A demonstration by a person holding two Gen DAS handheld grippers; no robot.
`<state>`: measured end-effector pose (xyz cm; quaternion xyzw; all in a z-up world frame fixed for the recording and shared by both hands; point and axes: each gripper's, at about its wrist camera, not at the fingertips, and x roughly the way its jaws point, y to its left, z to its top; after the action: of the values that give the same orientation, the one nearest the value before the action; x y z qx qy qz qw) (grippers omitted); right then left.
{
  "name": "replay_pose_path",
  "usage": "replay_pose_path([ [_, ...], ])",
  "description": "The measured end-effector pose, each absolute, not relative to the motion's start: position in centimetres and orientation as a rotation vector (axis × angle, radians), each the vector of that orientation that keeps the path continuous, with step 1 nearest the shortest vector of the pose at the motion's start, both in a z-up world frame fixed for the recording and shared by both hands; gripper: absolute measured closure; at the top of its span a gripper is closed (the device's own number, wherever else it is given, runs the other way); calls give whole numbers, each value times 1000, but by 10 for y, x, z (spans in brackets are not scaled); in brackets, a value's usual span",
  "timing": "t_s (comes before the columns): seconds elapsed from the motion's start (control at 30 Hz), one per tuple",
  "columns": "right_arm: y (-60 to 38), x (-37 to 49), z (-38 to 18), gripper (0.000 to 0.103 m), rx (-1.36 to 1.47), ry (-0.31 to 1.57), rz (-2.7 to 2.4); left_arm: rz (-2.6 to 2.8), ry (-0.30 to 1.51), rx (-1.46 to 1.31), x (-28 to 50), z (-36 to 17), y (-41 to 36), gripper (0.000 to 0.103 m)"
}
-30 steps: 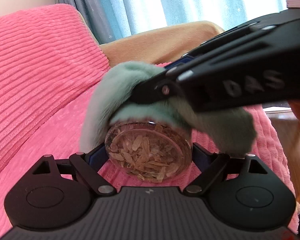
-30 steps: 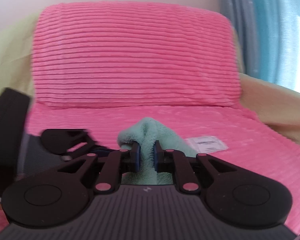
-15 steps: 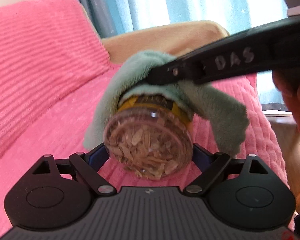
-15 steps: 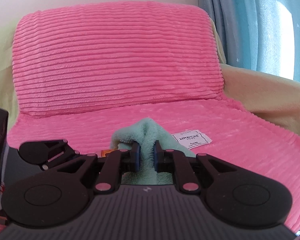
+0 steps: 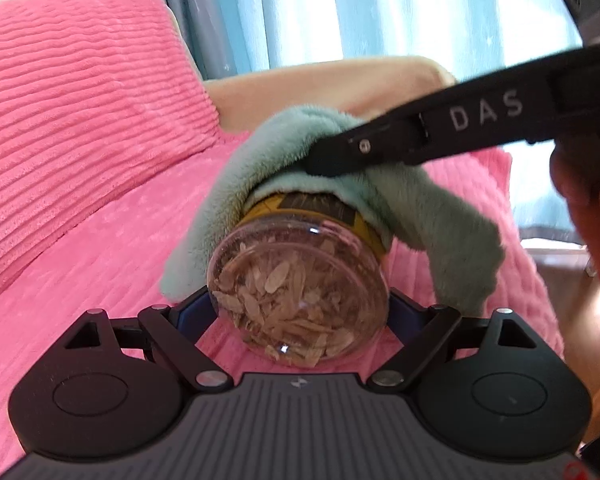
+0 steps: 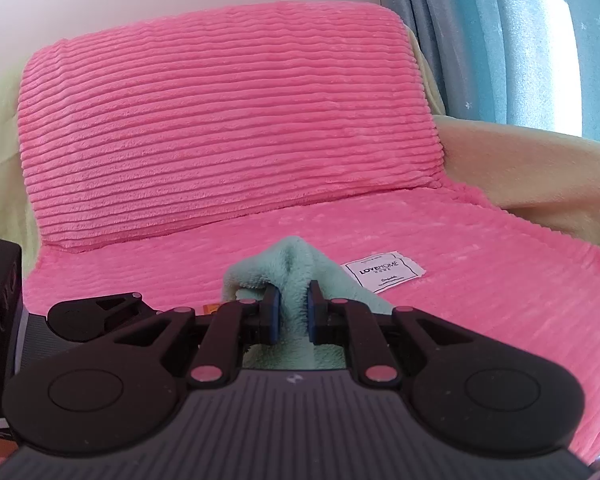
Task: Clean container
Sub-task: 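Rotate the jar in the left tool while the right tool wipes its body with the cloth, then turn the jar upright in the left tool while the right tool lifts the cloth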
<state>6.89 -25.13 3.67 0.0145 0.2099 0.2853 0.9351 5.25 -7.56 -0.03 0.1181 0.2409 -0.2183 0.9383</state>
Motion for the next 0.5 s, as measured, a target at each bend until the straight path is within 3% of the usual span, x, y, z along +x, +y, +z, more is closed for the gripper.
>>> replay_pose_path([
  [0.5,-262,83,34,92,157,534,574,-471,463,257,39,30,-69,16],
])
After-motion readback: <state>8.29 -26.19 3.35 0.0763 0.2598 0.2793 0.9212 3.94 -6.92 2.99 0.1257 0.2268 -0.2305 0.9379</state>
